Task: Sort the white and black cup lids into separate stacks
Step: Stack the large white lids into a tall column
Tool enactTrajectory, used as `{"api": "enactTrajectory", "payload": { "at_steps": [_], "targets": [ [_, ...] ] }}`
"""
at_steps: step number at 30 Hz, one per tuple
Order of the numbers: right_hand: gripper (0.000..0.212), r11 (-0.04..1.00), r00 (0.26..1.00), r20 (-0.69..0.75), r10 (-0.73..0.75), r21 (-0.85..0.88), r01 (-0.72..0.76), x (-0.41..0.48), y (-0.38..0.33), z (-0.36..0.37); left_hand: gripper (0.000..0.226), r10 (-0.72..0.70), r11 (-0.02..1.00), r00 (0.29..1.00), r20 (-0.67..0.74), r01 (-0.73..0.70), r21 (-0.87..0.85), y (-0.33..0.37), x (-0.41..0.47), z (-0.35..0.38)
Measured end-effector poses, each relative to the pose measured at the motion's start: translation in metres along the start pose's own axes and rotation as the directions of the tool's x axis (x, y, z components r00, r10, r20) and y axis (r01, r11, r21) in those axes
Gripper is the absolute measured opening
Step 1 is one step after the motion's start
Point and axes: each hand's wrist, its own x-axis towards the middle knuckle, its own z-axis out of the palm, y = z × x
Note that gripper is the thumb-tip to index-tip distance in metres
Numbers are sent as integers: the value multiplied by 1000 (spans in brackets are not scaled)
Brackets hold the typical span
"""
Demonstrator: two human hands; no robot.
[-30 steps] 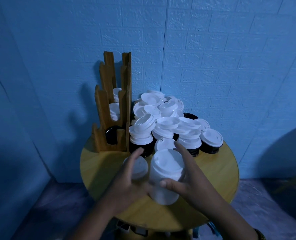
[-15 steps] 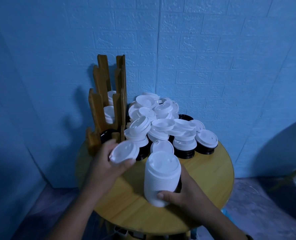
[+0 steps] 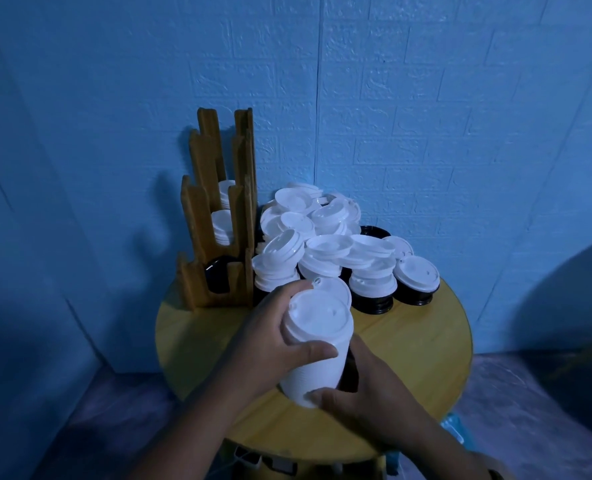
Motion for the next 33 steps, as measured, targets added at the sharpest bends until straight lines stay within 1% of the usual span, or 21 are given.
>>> {"api": "enactTrajectory", "payload": {
  "at_steps": [3, 5, 7, 9, 12, 17, 19, 20, 22, 24, 26, 29, 31, 33],
  "targets": [
    [77, 1000, 1000, -5, 5, -21, -5, 0, 0, 0, 90, -23, 987, 1000, 9, 25, -157, -8, -2, -1],
    [77, 1000, 1000, -4, 5, -28, -5, 1, 1, 1, 93, -17, 978, 1000, 14, 20, -208, -13, -4, 1],
    [79, 999, 1000, -3, 9, -37, -9, 1, 1, 1, 91, -9, 971, 1000, -2, 9, -238, -15, -7, 5],
    [79, 999, 1000, -10, 13, -50, -13, 1, 1, 1, 85, -5, 973, 998, -59, -9, -232, -16, -11, 12],
    [78, 998, 1000, -25, 16, -66, -18, 1, -1, 1, 83, 0, 981, 991, -130, -25, -194, -18, -15, 24],
    [77, 998, 1000, -27, 12, -67, -14, 1, -2, 0, 75, -24, 975, 997, -75, 7, -224, -17, -16, 23],
    [77, 997, 1000, -17, 7, -77, -8, 3, -1, 0, 78, -24, 974, 998, -56, 10, -226, -19, -16, 21],
    [77, 997, 1000, 5, 5, -79, -5, 4, -2, -2, 84, -28, 974, 999, -44, 17, -225, -21, -16, 21],
    [77, 993, 995, 103, 5, -115, 7, 7, -3, -11, 96, -57, 969, 998, -25, 50, -240, -24, -17, 22],
    [77, 978, 980, 192, 44, -207, -4, 11, 2, -27, 100, -86, 963, 996, -27, 76, -260, -29, -18, 19],
    [70, 953, 985, 151, 80, -301, -31, 19, 12, -42, 100, -117, 963, 993, -22, 108, -245, -35, -17, 12],
    [57, 934, 999, 24, 24, -356, -14, 32, 21, -49, 91, -197, 957, 980, 6, 194, -214, -43, -16, 4],
    [53, 930, 1000, -3, -3, -367, 2, 38, 21, -46, 82, -267, 958, 963, 36, 269, -102, -46, -18, 4],
    [48, 926, 998, -30, -47, -377, 32, 43, 18, -43, 76, -295, 955, 955, 43, 296, -19, -49, -19, 4]
  ]
}}
